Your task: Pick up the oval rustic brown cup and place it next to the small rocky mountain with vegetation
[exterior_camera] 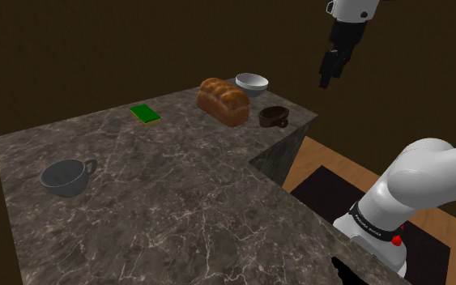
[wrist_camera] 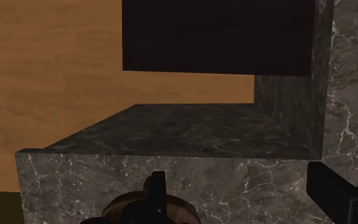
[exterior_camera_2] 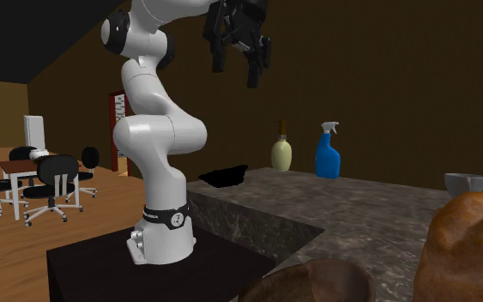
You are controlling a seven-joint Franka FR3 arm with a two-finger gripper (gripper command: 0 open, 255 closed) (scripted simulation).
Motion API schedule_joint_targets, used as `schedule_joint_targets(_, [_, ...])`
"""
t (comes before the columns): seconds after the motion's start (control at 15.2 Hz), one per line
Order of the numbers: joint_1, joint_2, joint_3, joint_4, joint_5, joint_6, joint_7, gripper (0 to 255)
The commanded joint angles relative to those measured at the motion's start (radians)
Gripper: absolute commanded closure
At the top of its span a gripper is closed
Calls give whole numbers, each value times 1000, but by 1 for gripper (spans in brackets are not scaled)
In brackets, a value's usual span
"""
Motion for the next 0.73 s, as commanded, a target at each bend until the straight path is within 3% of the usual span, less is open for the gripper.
schedule_joint_targets(0.0, [0, 0, 0, 0, 0, 0, 0, 0])
schedule_joint_targets(0.66, [-43, 66, -140, -255, -21, 455, -59, 0])
